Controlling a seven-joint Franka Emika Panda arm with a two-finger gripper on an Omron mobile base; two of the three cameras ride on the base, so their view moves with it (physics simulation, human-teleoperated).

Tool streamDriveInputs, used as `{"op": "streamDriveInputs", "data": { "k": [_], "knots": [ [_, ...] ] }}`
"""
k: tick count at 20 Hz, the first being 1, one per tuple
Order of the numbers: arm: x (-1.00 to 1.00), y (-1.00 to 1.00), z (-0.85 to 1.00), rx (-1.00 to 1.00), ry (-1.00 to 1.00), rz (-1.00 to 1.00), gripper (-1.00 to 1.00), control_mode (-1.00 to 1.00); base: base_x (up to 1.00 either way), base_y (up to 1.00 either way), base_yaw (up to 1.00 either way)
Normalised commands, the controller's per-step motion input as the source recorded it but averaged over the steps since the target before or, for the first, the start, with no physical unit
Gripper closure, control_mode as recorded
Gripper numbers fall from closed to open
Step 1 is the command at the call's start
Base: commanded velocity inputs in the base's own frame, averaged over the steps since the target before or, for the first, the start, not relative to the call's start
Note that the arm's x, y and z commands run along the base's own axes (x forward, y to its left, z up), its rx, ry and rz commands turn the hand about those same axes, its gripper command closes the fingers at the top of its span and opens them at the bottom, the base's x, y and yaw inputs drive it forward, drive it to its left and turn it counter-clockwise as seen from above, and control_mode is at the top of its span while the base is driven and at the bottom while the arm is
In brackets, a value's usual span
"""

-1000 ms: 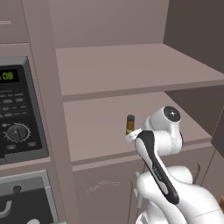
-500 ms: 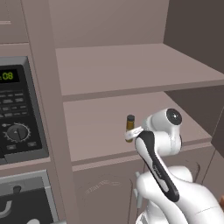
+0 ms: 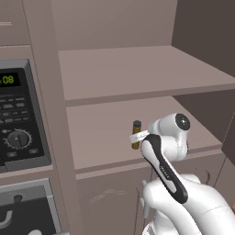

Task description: Collect the turmeric, ketchup, and shaker from the cabinet and place them next to the stove.

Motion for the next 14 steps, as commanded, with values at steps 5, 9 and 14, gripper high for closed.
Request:
{"op": "streamDriveInputs", "data": {
  "k": [5, 9, 14],
  "knots": [
    [0.1, 0.0, 0.0, 0.01, 0.0, 0.0, -1.0, -1.0, 0.0, 0.0, 0.0],
    [0.0, 0.02, -0.02, 0.0, 0.0, 0.0, -1.0, -1.0, 0.0, 0.0, 0.0],
    [0.0, 0.04, 0.0, 0.0, 0.0, 0.0, -1.0, -1.0, 0.0, 0.0, 0.0]
  ]
}}
